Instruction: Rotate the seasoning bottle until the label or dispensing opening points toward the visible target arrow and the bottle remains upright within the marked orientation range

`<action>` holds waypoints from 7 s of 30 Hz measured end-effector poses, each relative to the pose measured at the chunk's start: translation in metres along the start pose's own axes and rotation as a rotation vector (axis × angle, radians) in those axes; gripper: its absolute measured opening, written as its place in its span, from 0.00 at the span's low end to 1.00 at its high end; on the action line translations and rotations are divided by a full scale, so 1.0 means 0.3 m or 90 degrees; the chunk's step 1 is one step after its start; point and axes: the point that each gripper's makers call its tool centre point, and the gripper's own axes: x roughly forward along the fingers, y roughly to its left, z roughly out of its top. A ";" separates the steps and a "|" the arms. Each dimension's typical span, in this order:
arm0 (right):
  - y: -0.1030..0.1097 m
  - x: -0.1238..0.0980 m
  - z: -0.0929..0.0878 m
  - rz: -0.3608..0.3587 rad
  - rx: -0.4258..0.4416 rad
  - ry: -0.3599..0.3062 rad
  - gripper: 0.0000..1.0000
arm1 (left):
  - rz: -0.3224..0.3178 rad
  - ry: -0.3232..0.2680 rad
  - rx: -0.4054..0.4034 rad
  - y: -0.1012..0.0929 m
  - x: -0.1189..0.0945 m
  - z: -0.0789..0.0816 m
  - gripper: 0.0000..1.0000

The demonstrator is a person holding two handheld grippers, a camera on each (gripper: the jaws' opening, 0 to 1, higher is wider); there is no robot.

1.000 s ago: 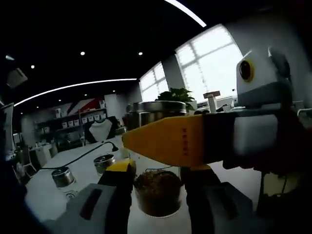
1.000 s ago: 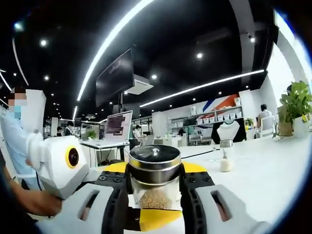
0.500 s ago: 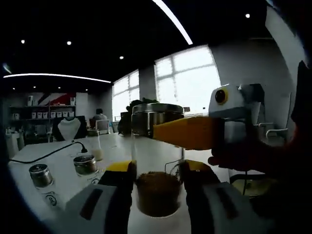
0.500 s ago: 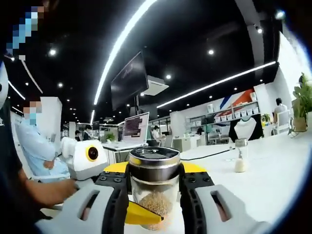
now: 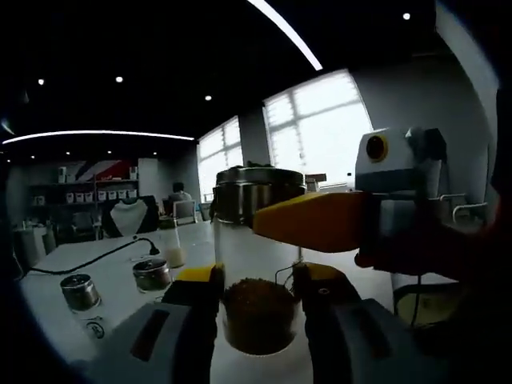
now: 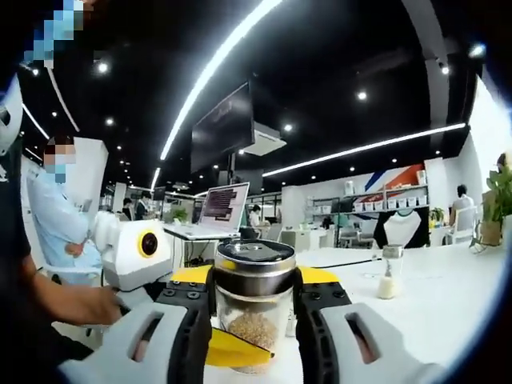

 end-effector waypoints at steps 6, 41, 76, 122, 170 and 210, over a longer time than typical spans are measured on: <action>-0.029 0.005 -0.004 -0.044 0.025 -0.010 0.37 | 0.043 -0.007 0.000 0.008 0.010 -0.002 0.42; -0.200 -0.008 -0.045 -0.097 0.028 0.035 0.36 | 0.022 -0.020 -0.031 0.136 -0.051 -0.002 0.68; -0.442 0.051 -0.164 -0.098 0.047 0.066 0.36 | 0.084 0.012 -0.017 0.270 -0.158 0.071 1.00; -0.437 0.092 -0.180 -0.018 0.022 0.049 0.37 | 0.109 0.031 0.001 0.311 -0.174 0.051 1.00; -0.450 -0.157 -0.103 -0.082 0.009 0.131 0.98 | 0.112 0.038 -0.065 0.341 -0.187 0.007 1.00; -0.683 -0.072 -0.015 -0.129 0.020 0.132 0.99 | 0.132 0.071 -0.020 0.374 -0.221 0.013 1.00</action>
